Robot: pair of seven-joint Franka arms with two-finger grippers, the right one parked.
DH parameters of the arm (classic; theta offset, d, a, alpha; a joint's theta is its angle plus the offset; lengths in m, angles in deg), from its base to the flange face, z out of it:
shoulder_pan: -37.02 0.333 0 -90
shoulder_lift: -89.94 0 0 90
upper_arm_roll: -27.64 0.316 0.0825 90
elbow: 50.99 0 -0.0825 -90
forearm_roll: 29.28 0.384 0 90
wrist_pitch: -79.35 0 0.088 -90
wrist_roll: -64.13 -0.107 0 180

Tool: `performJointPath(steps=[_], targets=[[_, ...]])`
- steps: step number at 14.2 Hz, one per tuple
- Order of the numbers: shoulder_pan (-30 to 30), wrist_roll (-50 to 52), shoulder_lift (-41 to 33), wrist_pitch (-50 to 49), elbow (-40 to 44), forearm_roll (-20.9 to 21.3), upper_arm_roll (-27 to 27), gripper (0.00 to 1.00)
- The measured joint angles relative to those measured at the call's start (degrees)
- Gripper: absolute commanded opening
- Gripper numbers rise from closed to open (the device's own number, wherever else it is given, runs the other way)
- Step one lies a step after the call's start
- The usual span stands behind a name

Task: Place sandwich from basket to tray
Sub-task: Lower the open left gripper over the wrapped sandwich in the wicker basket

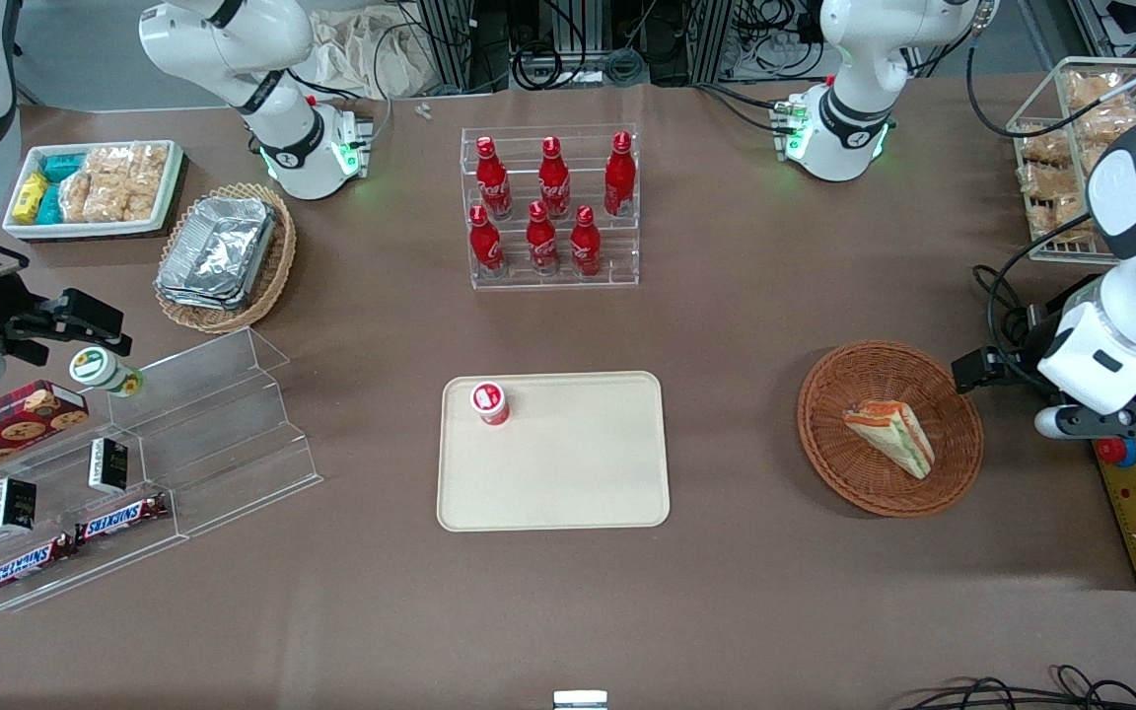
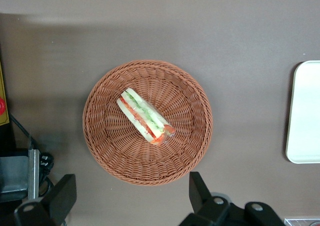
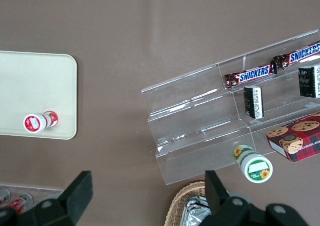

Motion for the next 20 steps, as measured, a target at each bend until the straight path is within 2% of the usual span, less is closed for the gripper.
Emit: performJointPath(steps=[6,11,20], targets=[[-0.02,1.47,0.49,0.02,0.02,-0.03,-0.12,1.00],[-0.16,19.17,3.51,0.58,-0.43,-0.03,-0.47,1.00],[-0.04,29.60,5.23,20.30,-17.00,0.03,-0.15,1.00]])
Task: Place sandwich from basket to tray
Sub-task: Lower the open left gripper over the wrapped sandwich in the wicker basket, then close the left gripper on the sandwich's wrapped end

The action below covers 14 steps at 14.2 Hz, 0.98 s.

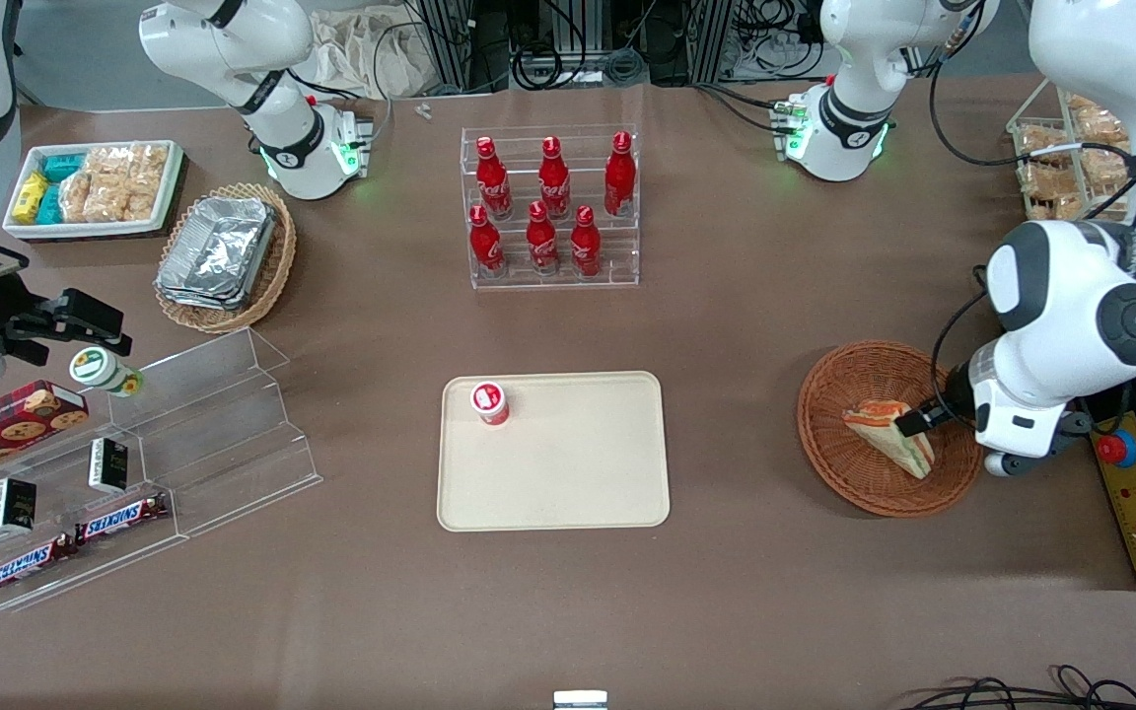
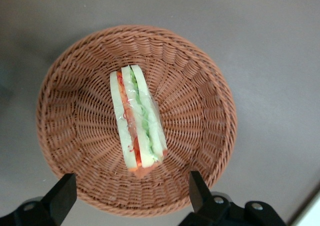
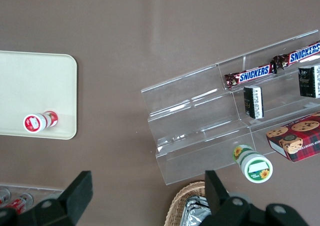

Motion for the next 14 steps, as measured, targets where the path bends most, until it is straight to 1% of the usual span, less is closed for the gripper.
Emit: performJointPath(steps=[4,6,9,14], targets=[[0.00,0.70,0.57,5.83,-4.80,0.00,0.01,1.00],[0.00,0.74,1.21,6.24,-5.19,0.15,0.05,1.00],[0.02,0.82,2.40,6.31,-5.52,1.47,0.26,1.00],[0.03,2.17,4.55,7.99,-5.80,1.58,0.44,1.00]])
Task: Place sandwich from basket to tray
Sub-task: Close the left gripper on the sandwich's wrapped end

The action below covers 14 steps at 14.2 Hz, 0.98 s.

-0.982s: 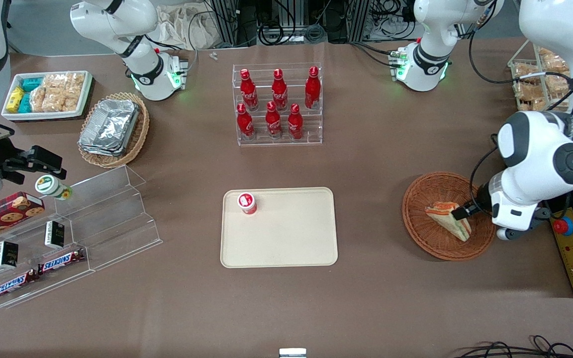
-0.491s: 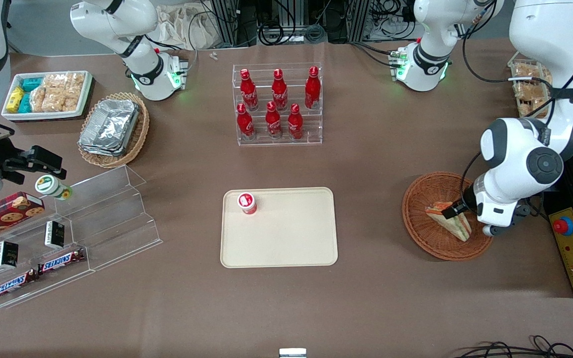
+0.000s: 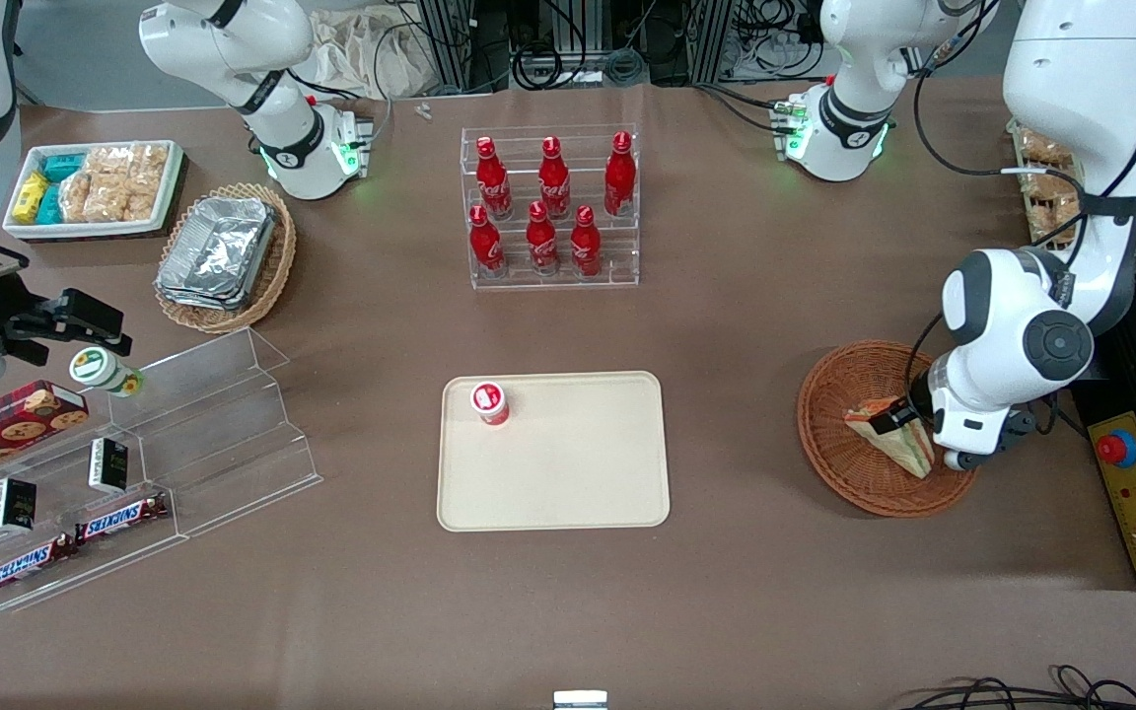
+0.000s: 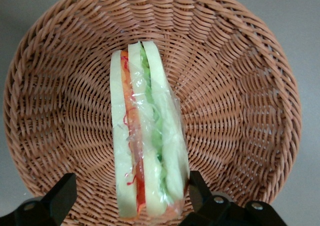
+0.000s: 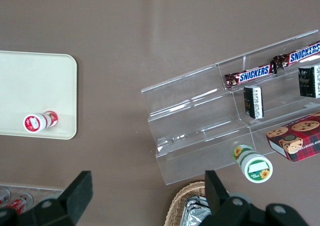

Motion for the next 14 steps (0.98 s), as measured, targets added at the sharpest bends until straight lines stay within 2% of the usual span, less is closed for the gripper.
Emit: performJointPath(steps=[4,5,6,7,8,14], targets=[[0.00,4.29,2.47,3.90,-0.19,0.02,0.01,1.00],[0.00,5.04,2.95,4.31,-0.19,0.02,0.01,0.91],[0.00,5.49,3.22,4.51,-0.17,0.02,0.01,0.62],[0.00,5.84,3.34,4.67,-0.10,0.02,0.01,0.26],[0.00,6.40,3.40,4.76,0.04,0.02,0.01,0.01],[0.00,9.81,3.42,4.90,2.17,0.03,0.01,0.00]])
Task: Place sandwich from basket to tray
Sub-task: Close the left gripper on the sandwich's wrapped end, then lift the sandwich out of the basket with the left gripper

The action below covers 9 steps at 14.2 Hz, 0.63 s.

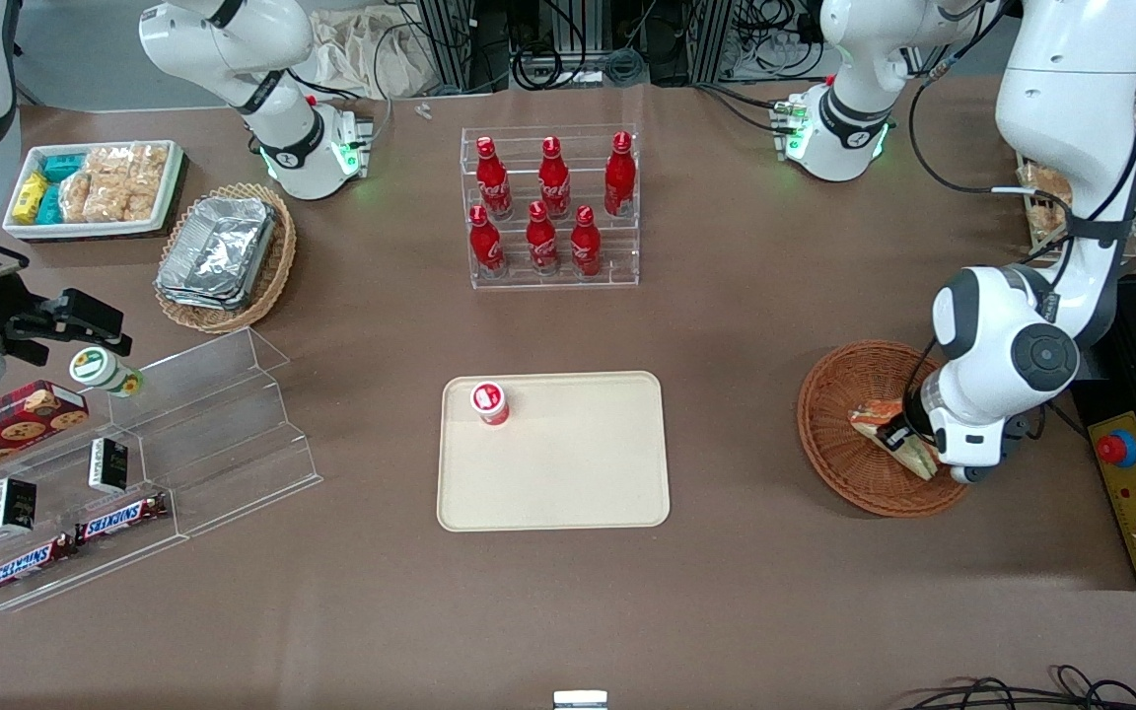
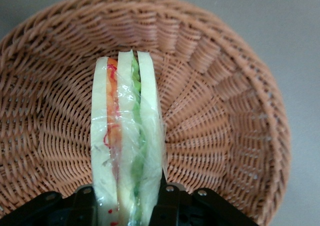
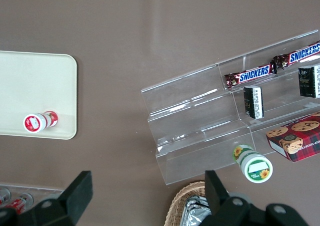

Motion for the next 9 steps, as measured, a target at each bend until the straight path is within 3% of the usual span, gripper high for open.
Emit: performJointPath(steps=[3,9], targets=[[0.00,0.37,-0.68,-4.49,3.09,0.00,-0.01,0.00],[-0.04,0.23,-4.33,-37.20,24.44,0.02,-0.72,0.00]])
